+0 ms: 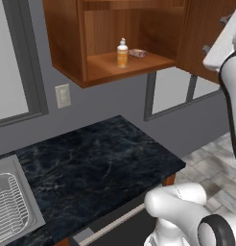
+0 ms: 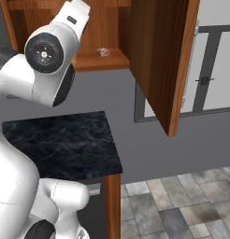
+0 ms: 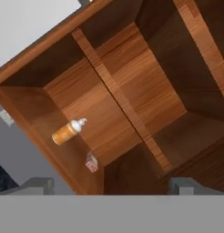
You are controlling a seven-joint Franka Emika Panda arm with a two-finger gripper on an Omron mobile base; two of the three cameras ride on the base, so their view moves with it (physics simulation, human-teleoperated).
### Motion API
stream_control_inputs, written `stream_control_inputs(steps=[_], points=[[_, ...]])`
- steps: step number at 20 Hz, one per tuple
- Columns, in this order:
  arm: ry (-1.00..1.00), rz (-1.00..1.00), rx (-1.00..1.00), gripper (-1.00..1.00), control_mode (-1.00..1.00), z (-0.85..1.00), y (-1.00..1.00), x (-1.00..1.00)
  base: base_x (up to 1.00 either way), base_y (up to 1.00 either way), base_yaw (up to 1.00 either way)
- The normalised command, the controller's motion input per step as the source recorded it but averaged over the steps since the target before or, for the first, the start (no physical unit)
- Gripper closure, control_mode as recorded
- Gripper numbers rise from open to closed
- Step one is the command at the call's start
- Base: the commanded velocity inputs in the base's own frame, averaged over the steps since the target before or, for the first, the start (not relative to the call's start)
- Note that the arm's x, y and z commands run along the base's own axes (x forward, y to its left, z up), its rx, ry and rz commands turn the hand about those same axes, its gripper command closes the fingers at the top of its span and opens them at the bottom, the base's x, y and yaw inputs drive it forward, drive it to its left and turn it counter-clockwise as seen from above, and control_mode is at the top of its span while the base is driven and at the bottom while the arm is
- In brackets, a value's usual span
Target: Pick up the soap dispenser and bar soap from the sink, and place them back in the cabinet, and close the cabinet door.
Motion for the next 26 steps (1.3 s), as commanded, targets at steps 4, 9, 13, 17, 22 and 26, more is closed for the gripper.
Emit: stream_control_inputs(steps=[4,9,13,17,22,26], points=[[0.00,0.00,0.18,-1.00,-1.00,0.00,-0.04,-0.85,0.00,0.00,0.00],[0.00,-0.01,0.20,-1.00,-1.00,0.00,-0.15,-0.89,0.00,0.00,0.00],[0.00,0.00,0.17,-1.00,-1.00,-0.03,-0.28,-0.73,0.00,0.00,0.00],[0.00,0.00,0.13,-1.00,-1.00,-0.13,-0.42,-0.56,0.00,0.00,0.00],[0.00,0.00,0.07,-1.00,-1.00,-0.19,-0.43,-0.30,0.00,0.00,0.00],[0.00,0.01,0.08,-1.00,-1.00,-0.26,-0.37,-0.21,0.00,0.00,0.00]])
